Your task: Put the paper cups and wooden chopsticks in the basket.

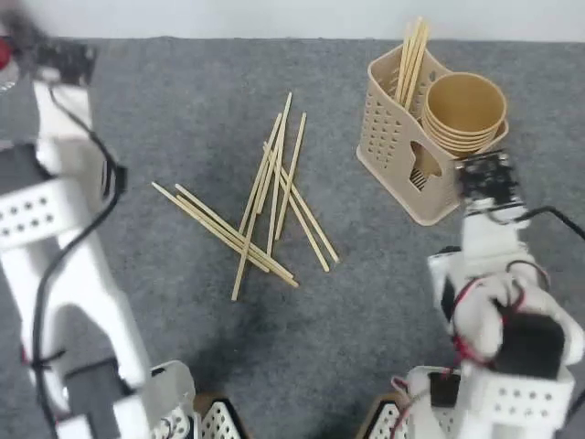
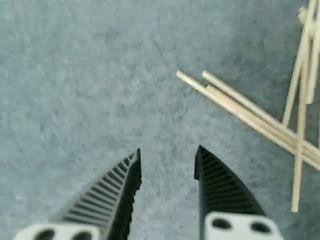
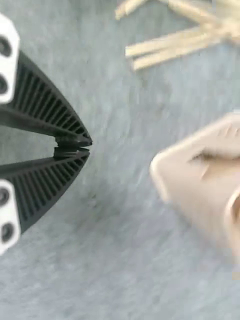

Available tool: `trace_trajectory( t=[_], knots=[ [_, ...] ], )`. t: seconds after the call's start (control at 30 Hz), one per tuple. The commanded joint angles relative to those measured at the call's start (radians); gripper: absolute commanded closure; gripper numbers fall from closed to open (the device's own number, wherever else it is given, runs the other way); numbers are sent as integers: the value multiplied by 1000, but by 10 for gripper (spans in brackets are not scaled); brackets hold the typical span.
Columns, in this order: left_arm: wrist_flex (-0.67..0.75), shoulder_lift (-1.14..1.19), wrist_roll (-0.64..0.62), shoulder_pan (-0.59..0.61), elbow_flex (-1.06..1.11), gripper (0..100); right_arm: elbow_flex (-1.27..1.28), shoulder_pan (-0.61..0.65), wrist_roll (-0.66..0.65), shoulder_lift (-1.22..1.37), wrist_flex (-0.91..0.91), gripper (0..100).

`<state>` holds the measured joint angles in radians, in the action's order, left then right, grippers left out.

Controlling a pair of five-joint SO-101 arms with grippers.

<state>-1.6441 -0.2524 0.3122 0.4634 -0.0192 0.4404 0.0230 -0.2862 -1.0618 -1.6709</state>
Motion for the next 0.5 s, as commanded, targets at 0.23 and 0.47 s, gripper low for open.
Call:
trace_trajectory(
  t=[0.23,0.47],
  knots=[
    [333,-585,-129,-63,834,830,-307,243,38,395,-64,989],
    [543,-827,-250,-126,1164,830,-598,432,40,766,-74,972]
  ],
)
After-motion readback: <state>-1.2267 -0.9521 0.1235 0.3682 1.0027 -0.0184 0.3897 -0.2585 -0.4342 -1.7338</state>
